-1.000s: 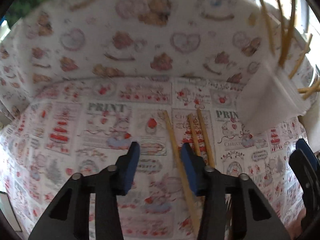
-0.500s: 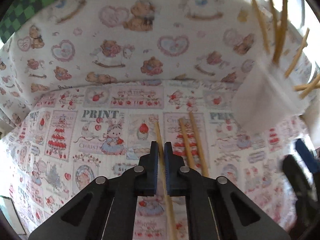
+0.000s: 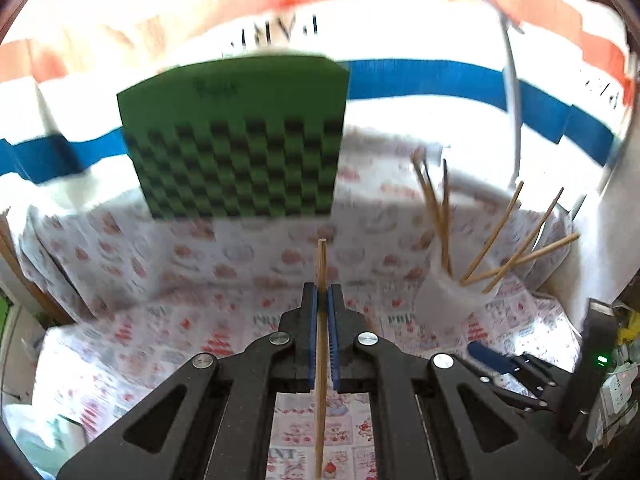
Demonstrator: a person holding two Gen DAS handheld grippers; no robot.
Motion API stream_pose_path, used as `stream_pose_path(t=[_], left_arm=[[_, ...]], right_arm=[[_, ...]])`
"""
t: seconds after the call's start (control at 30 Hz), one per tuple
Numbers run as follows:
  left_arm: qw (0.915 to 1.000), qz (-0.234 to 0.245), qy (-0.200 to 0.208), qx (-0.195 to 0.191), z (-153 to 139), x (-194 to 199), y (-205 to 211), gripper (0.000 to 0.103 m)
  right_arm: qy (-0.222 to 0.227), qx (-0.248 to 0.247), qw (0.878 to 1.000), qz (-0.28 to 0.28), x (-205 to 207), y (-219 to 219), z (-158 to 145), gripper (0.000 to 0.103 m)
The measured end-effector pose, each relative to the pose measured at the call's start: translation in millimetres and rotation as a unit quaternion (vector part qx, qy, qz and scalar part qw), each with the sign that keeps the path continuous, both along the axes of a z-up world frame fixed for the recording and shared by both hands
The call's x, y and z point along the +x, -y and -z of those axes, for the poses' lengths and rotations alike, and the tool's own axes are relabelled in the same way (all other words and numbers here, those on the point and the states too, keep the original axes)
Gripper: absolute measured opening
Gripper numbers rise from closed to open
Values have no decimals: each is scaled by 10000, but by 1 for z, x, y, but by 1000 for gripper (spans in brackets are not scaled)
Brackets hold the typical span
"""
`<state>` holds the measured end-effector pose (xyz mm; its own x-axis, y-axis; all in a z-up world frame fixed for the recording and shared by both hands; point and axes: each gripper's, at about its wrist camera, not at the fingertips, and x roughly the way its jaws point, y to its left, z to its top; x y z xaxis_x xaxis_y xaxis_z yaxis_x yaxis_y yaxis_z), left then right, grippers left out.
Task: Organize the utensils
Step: 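Grasp a wooden chopstick with the left tool while the right tool grasps another, then lift both held chopsticks and carry them over the clear cup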
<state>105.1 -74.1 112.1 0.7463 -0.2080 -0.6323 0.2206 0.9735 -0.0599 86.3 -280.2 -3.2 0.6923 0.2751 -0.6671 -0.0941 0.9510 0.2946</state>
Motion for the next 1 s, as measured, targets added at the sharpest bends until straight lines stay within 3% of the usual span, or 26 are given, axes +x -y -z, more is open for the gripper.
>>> stream_pose_path(t=[0.1,0.23,0.33,0.57,1.0], left_arm=[[9996,16,262,-88,-18,-11,-11,4],[9983,41,561,-145,-30,-22,-19,4],[9971,49,751,-125,-31,-28,-25,4],[9953,101,958,-136,-35,-36,-35,4],[9940,69,1093,22,-41,-38,-37,4]], right_arm=[[-237,-70,9996,-97,11,-12,-3,36],[-544,-515,9970,-199,32,-39,1,31],[-886,-571,9939,-315,49,-53,11,22],[-1468,-856,9850,-285,79,-73,36,18],[-1487,-1306,9802,-124,96,-94,53,7]])
